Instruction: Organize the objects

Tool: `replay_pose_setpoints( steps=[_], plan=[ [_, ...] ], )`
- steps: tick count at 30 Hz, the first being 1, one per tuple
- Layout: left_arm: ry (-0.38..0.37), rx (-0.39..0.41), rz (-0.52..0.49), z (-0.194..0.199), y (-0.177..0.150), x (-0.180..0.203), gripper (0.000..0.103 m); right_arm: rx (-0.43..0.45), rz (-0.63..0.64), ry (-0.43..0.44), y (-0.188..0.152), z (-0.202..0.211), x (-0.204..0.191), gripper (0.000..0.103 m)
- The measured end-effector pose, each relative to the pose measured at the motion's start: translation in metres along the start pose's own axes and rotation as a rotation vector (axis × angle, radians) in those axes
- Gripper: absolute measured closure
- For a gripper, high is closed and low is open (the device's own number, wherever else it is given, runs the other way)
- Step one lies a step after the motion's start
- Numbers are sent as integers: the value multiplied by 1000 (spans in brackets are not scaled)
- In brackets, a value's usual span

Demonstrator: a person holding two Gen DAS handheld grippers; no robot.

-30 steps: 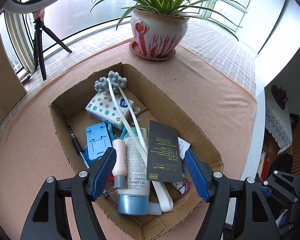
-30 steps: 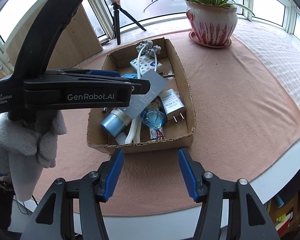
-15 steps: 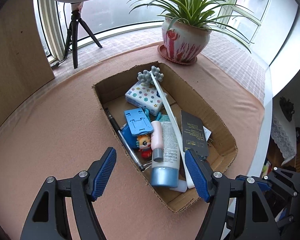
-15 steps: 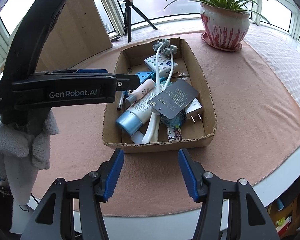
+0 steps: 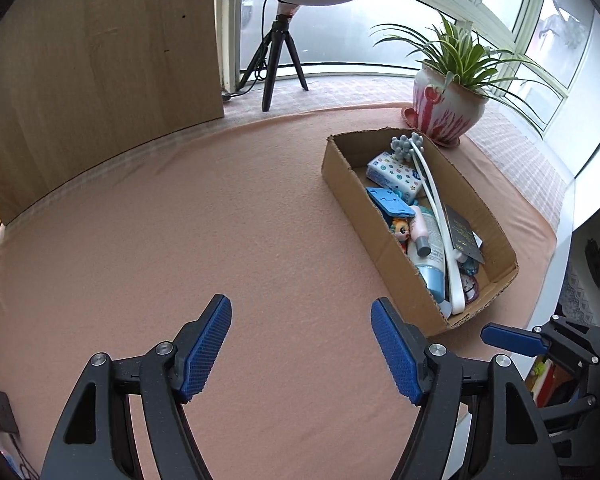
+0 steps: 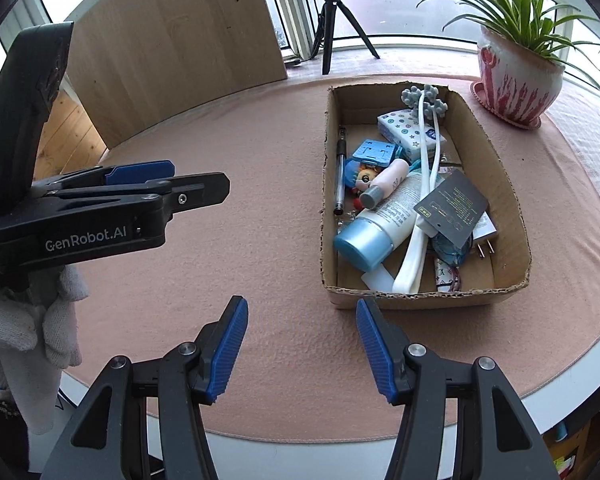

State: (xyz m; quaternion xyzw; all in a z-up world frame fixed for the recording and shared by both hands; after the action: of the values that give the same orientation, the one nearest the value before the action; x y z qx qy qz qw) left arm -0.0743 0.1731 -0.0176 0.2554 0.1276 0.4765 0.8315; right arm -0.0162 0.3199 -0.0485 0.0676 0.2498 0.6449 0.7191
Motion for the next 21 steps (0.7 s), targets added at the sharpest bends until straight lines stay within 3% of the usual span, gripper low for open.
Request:
replay_pose_setpoints(
  steps=[21],
  plan=[
    [177, -19, 237, 58, -117, -117, 24, 41, 113, -15, -13, -23, -96, 47]
  ],
)
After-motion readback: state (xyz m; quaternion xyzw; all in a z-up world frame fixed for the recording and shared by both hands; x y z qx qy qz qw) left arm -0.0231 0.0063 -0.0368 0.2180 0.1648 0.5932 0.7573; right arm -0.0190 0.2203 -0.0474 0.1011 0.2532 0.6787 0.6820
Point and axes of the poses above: each gripper's, at about its wrist camera, not at the fingertips, and z roughly against the way its jaws point, x to its right, y to its top, the point moved 4 cm from there along -z, roughly the way its jaws point, and after that the axes turned 9 degrees about -z, right-handed, at the moved point
